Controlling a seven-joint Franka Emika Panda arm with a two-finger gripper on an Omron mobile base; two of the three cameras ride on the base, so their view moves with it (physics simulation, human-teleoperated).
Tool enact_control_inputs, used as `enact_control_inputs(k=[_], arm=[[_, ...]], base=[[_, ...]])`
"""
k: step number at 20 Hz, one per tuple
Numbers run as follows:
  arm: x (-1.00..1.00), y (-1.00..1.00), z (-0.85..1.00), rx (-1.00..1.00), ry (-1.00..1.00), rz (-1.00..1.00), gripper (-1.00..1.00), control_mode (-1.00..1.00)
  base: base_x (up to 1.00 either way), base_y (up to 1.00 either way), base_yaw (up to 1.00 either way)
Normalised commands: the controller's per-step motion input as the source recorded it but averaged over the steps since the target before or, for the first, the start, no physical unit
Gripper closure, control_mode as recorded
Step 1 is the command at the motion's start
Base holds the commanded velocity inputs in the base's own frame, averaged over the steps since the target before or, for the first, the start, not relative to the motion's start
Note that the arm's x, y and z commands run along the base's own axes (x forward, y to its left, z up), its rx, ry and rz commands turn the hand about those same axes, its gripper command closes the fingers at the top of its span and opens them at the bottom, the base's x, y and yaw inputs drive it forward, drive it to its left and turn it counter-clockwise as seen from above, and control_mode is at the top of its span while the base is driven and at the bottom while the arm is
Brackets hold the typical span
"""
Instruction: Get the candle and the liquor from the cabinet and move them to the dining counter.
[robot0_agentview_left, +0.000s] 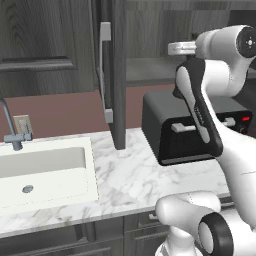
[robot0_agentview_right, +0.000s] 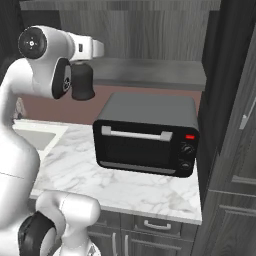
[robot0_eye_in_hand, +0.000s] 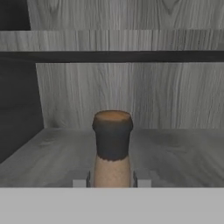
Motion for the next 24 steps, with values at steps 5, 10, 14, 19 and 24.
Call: enact_control_inputs(k=[5,10,14,19,24], arm=[[-1.00,0.00,-0.06,-0.01,0.00,0.00,1.00,-1.00],[-1.00,0.04,-0.39,-0.04,0.05,0.00,1.00,-1.00],[-0.89,0.15,-0.41,-0.06,0.10,0.00,1.00,-1.00],[-0.68,0.13,-0.43,-0.06,0.07,0.00,1.00,-1.00],[-0.35,0.00,-0.05,0.01,0.03,0.00,1.00,-1.00]], base=[[0.00,0.00,0.00],[0.00,0.00,0.00],[0.00,0.00,0.00],[0.00,0.00,0.00],[0.00,0.00,0.00]])
